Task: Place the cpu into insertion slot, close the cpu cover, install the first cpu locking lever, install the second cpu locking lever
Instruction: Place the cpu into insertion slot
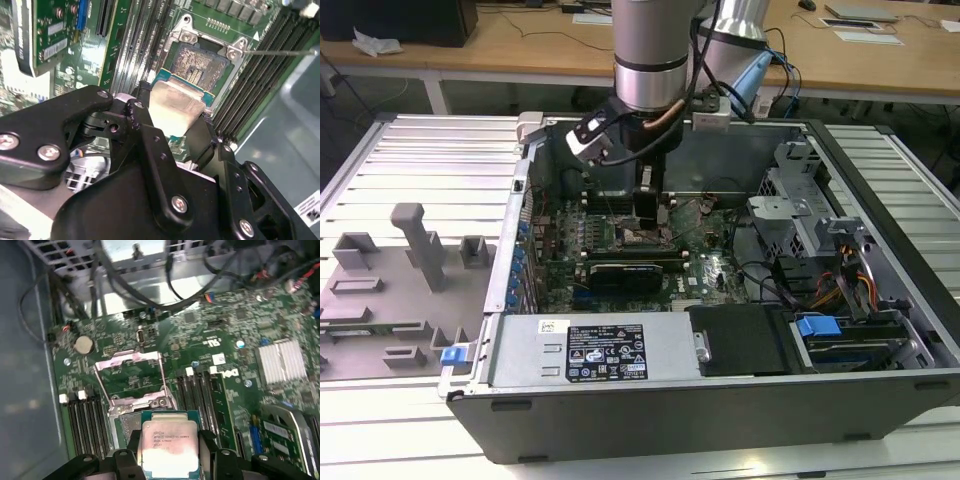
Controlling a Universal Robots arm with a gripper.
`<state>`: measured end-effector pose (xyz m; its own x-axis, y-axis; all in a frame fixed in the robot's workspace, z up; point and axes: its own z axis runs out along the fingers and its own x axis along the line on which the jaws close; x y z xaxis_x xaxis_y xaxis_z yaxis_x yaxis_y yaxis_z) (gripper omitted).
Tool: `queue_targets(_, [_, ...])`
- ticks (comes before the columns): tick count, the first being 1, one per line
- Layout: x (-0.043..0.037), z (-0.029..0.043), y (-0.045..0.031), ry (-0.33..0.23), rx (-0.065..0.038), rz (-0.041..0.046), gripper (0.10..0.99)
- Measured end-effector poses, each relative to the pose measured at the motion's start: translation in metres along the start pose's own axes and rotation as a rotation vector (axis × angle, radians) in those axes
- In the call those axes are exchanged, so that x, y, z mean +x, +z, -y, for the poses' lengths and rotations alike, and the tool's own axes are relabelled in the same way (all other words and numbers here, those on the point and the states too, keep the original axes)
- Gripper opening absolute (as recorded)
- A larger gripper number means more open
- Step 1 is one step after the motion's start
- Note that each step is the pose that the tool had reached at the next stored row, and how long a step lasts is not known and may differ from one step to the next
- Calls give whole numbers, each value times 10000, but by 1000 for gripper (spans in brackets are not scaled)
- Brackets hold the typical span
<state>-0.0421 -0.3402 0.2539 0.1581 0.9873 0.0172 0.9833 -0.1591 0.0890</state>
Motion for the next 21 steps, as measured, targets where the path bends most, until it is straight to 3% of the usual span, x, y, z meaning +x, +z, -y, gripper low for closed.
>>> queue_targets(3, [1,15,75,-939,17,-84,537])
queue_targets(10, [51,85,178,-1739,30,-155,537])
queue_targets(16, [107,110,314,-1738,67,-151,537])
queue_targets(21, [126,119,379,-1680,82,-147,537])
